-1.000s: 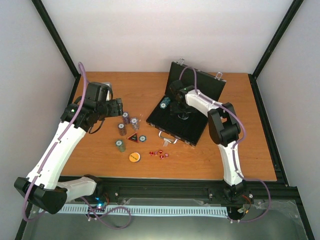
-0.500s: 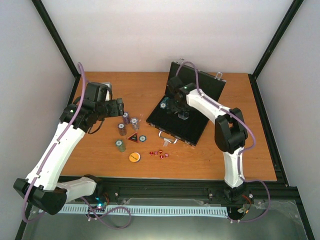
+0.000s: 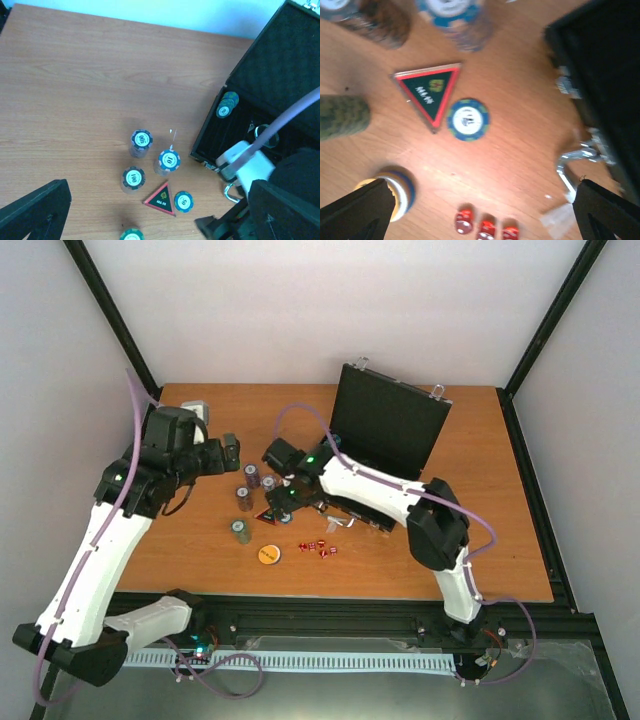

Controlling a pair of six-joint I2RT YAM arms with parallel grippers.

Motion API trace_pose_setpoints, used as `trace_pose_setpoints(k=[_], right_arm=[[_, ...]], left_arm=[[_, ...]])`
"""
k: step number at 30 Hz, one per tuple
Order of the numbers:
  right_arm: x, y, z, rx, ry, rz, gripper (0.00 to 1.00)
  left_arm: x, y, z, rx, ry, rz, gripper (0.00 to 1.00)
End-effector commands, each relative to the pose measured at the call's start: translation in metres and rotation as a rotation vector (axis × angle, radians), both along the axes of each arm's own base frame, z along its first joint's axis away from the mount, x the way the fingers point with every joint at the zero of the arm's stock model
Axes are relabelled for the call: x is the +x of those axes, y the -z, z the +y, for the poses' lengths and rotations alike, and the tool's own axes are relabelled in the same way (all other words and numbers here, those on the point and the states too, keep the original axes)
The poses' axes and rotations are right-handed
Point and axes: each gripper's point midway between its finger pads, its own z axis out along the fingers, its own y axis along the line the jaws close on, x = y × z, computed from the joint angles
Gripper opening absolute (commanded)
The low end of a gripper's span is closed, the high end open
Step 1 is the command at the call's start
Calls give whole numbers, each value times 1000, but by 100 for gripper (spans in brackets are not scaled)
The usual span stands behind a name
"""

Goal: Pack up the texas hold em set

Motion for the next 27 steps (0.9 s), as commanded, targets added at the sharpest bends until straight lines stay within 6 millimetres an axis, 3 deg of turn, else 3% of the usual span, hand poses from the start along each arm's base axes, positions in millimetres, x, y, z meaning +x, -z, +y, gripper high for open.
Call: trace_pose_setpoints(k=[1, 10, 21, 27], right_arm=[[-18, 13, 35, 13, -67, 48, 98], [-22, 44, 66, 7, -169, 92, 98], [-20, 69, 72, -41, -327, 70, 96], [-6, 70, 78, -46, -375, -10, 96]], left_arm=[[-14, -24, 13, 17, -21, -56, 100], [-35, -28, 25, 23, -38, -80, 100], [-40, -28, 34, 63, -56, -89, 100], [-36, -24, 33, 76, -54, -80, 100]])
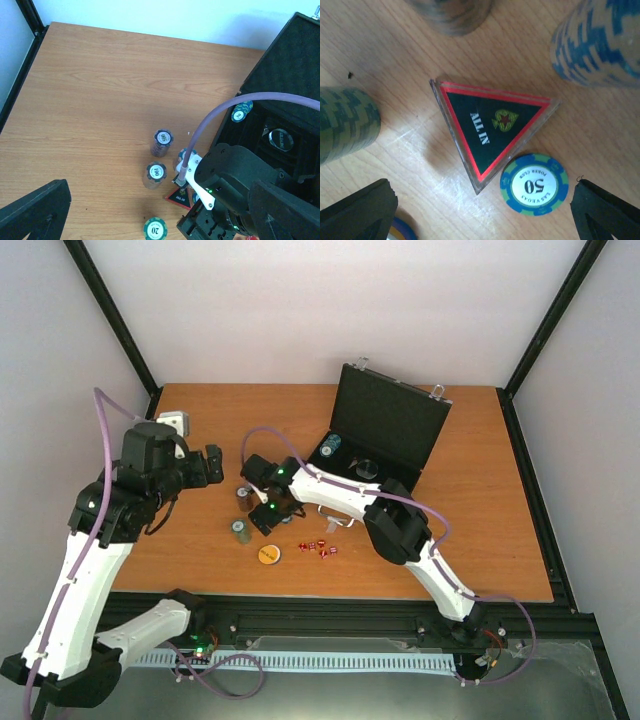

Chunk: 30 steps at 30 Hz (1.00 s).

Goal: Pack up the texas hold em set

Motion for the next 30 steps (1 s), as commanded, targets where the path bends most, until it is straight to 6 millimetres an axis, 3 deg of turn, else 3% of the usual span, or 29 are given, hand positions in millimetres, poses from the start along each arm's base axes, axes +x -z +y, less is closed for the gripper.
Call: trace_pose_setpoints(k=[1, 9, 21, 30], right_arm=[[14, 0, 11, 19, -65, -80, 96], [27, 9, 25, 52, -72, -71, 97], [42, 25, 25, 70, -36, -45, 96], [34, 28, 22, 71, -32, 2, 80]], left_arm=[[2, 1, 3, 32, -1, 1, 100], [8, 5, 2, 47, -2, 15, 100], [12, 8, 1, 64, -4, 26, 100], [14, 10, 1, 65, -4, 32, 100]])
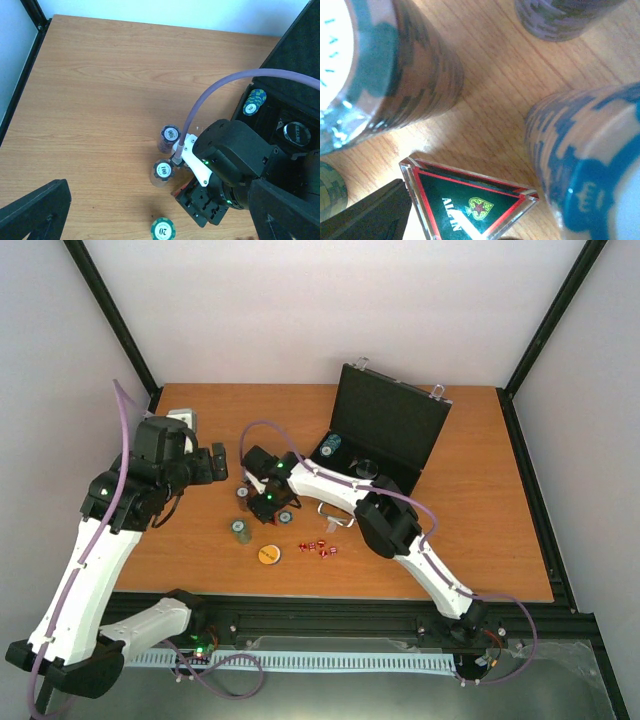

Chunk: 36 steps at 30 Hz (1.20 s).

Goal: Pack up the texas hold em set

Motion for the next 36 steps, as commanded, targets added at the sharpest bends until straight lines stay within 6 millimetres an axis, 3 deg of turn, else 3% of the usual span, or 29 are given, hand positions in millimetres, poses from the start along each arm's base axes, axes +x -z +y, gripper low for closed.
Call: trace_pose_setpoints(k=[1, 8, 19, 31, 36], right_arm=[[-8, 11, -2, -8, -1, 48, 80], [-11, 3, -14, -23, 21, 40, 70], [-23, 6, -21, -21, 39, 55, 75], [-12, 9, -5, -14, 16, 42, 81], [-13, 14, -4, -26, 14, 58, 76]], left_arm=[[2, -4, 2, 12, -3, -16, 100], [1, -1, 3, 13, -5, -12, 100], [2, 1, 1, 8, 0, -8, 100], [0, 2, 2, 16, -1, -4, 100], [0, 1, 3, 18, -1, -5, 100]])
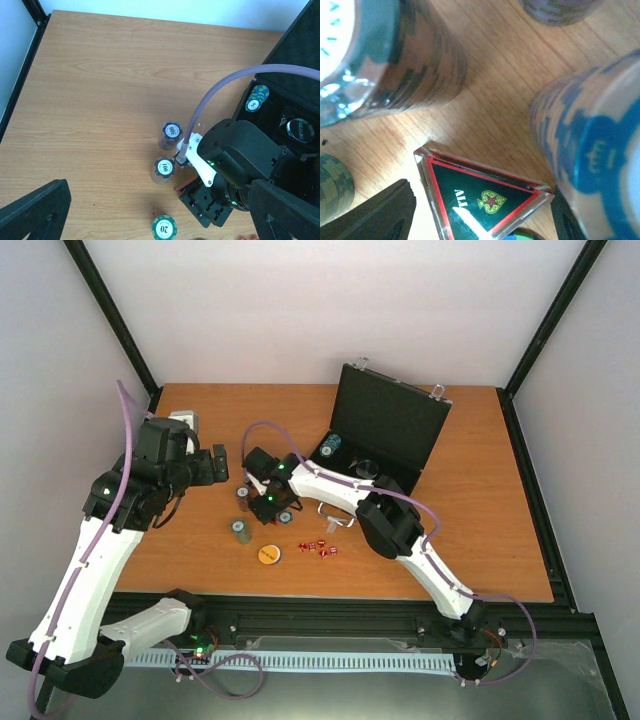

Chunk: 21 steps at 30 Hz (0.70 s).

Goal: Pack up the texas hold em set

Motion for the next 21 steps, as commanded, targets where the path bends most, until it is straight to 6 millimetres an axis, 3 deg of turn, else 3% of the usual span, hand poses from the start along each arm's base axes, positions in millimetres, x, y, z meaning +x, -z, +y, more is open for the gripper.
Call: trace_pose_setpoints(k=[1, 7, 13, 16, 21], right_arm=[[-9, 16, -3, -40, -12, 41, 74], [-17, 20, -10, -68, -20, 41, 62], [-21, 11, -10, -53, -27, 41, 54], [-22, 3, -14, -61, -17, 27, 56], [-25, -17, -16, -54, -52, -49, 74]], left_arm=[[0, -5, 3, 13, -2, -20, 100], [-1, -3, 4, 15, -6, -18, 100], [0, -2, 2, 10, 0, -17, 100], [1, -2, 2, 8, 1, -17, 100], [1, -2, 2, 11, 2, -18, 100]])
